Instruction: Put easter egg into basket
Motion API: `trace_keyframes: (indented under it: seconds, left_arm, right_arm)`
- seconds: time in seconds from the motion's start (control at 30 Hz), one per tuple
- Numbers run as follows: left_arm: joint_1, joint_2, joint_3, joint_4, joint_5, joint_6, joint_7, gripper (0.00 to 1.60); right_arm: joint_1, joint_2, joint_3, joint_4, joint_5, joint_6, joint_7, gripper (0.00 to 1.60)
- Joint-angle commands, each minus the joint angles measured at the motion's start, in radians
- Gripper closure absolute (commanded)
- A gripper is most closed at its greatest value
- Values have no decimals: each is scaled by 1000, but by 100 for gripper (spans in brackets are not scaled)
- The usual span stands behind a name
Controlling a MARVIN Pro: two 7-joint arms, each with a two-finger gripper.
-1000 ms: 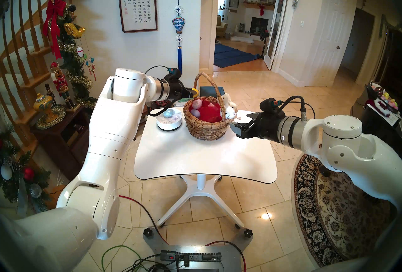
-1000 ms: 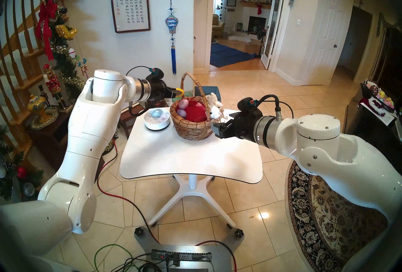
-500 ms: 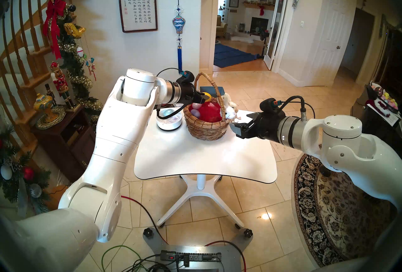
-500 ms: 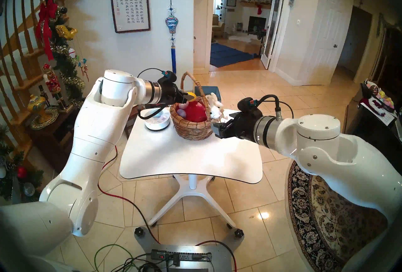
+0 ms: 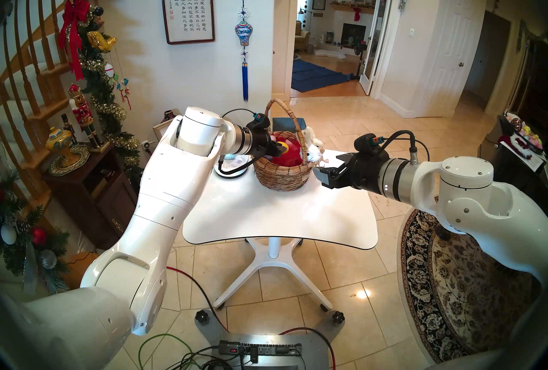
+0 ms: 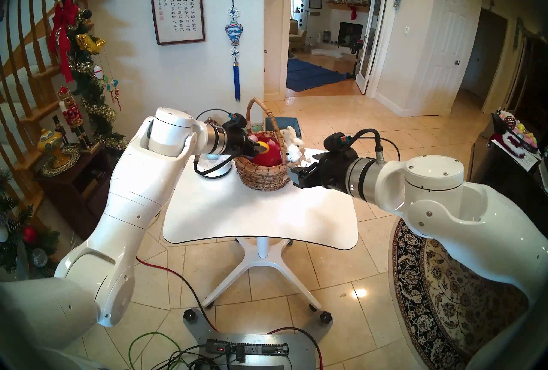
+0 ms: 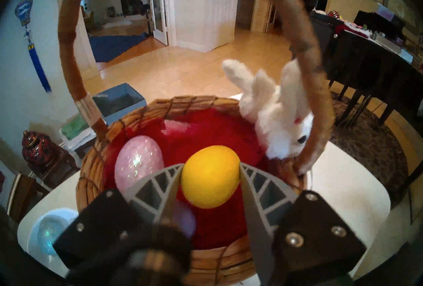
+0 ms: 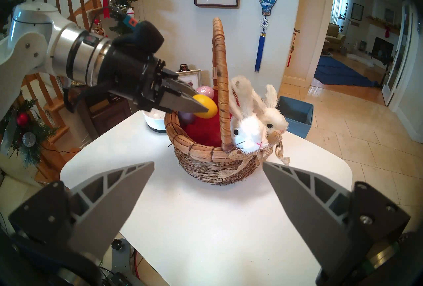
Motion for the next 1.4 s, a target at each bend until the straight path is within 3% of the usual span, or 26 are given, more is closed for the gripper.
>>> trace_keyframes:
  seconds: [0.0, 0.33, 0.5, 0.6, 0.77, 1.07, 1.37]
  left_arm:
    - [-18, -1, -9, 18, -3, -25, 1, 92]
    - [-13, 1, -18, 2, -15, -15, -24, 81]
    - [-12, 2, -24, -6, -19, -8, -32, 18]
    - [-10, 2, -27, -9, -20, -7, -34, 4]
    - [-8, -3, -48, -19, -32, 2, -37, 1]
    - [13, -12, -143, -73, -86, 66, -48, 0]
    - [11, 9, -186, -95, -58, 112, -7, 0]
  right_arm:
    - [10, -1, 8, -1, -2, -3, 0, 0]
    - [10, -1, 8, -1, -2, -3, 0, 0]
    - [10, -1, 8, -1, -2, -3, 0, 0]
    - [10, -1, 8, -1, -2, -3, 0, 0]
    - [10, -1, 8, -1, -2, -3, 0, 0]
    - [10, -1, 8, -1, -2, -3, 0, 0]
    - [10, -1, 8, -1, -2, -3, 0, 0]
